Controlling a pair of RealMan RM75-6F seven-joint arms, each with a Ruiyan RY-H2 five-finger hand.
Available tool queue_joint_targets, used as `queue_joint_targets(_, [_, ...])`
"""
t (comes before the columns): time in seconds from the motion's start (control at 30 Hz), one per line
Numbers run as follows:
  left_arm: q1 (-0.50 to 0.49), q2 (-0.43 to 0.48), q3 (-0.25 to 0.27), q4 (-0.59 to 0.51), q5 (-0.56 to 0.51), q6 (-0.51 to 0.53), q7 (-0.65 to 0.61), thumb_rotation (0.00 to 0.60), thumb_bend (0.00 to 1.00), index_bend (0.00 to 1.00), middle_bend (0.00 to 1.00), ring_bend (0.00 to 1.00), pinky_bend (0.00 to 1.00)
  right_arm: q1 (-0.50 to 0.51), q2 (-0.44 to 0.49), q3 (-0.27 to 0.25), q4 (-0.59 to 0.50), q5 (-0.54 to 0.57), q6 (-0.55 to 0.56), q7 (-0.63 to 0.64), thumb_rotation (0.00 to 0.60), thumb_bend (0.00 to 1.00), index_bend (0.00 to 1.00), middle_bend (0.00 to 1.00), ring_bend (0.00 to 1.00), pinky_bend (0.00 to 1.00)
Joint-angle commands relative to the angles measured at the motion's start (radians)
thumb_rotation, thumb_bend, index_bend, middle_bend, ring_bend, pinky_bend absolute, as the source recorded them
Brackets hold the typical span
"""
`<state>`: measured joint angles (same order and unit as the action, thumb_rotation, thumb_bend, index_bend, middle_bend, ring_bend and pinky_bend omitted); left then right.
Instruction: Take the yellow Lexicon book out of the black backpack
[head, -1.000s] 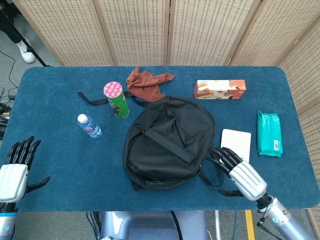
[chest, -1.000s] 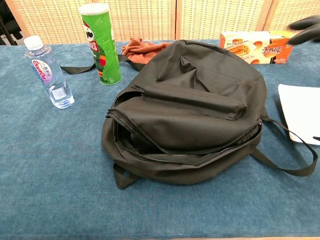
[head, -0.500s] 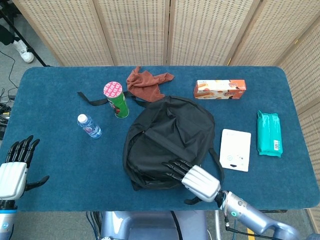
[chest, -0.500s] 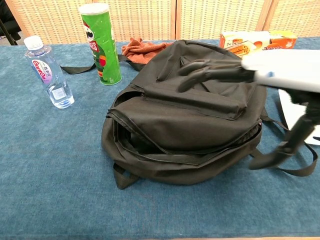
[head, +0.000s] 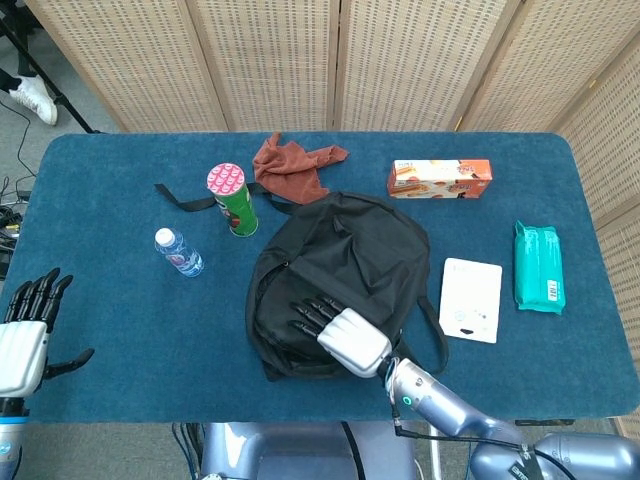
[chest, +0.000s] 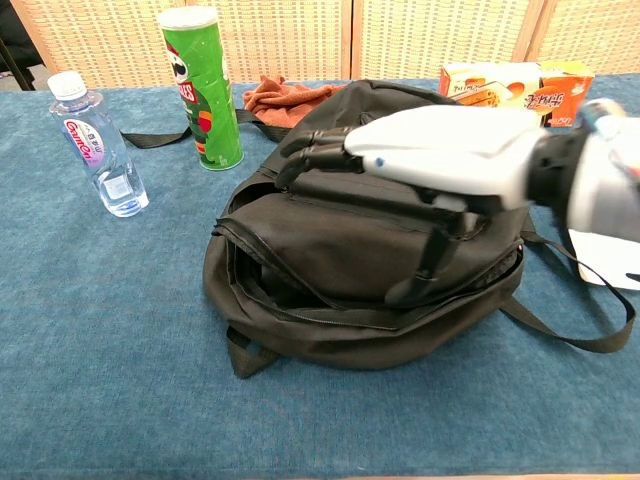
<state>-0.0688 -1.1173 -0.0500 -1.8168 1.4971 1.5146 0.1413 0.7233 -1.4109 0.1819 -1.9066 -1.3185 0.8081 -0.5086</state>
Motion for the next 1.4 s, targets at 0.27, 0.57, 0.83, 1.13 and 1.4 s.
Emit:
queue_joint_targets(0.27, [0.001,0.017,-0.005,-0.007,-0.011,0.0,-0.035,0.6,0.0,0.07,0.0,0.0,0.0,0.076,-0.122,-0.012,0.087,0.179,0.07,-0.205,0.6,0.0,0.11,0.04,0.0,0.07])
queue_joint_targets(0.57, [-0.001,0.027,-0.007,-0.008,-0.018,-0.007,-0.057,0.6,0.0,0.07,0.0,0.0,0.0,0.091,-0.173,-0.043,0.194,0.075,0.152,-0.236,0.6,0.21,0.24,0.35,0.28,0.28])
queue_joint_targets(0.83, [-0.005,0.028,0.001,-0.009,-0.013,-0.017,-0.051,0.6,0.0,0.07,0.0,0.0,0.0,0.084,-0.22,-0.057,0.306,-0.049,0.219,-0.143,0.6,0.59,0.45,0.58,0.52,0.49])
queue_joint_targets(1.13, [-0.033,0.012,0.024,0.016,0.061,-0.049,-0.026,0.6,0.0,0.07,0.0,0.0,0.0,0.081,-0.237,-0.028,0.344,-0.087,0.254,-0.018,0.6,0.7,0.54,0.61,0.54,0.5])
queue_joint_targets(1.4, [-0.181,-0.063,0.055,0.166,0.262,-0.175,-0.164,0.6,0.0,0.07,0.0,0.0,0.0,0.102,-0.215,0.068,0.262,0.039,0.232,-0.044,0.6,0.75,0.61,0.63,0.55,0.5])
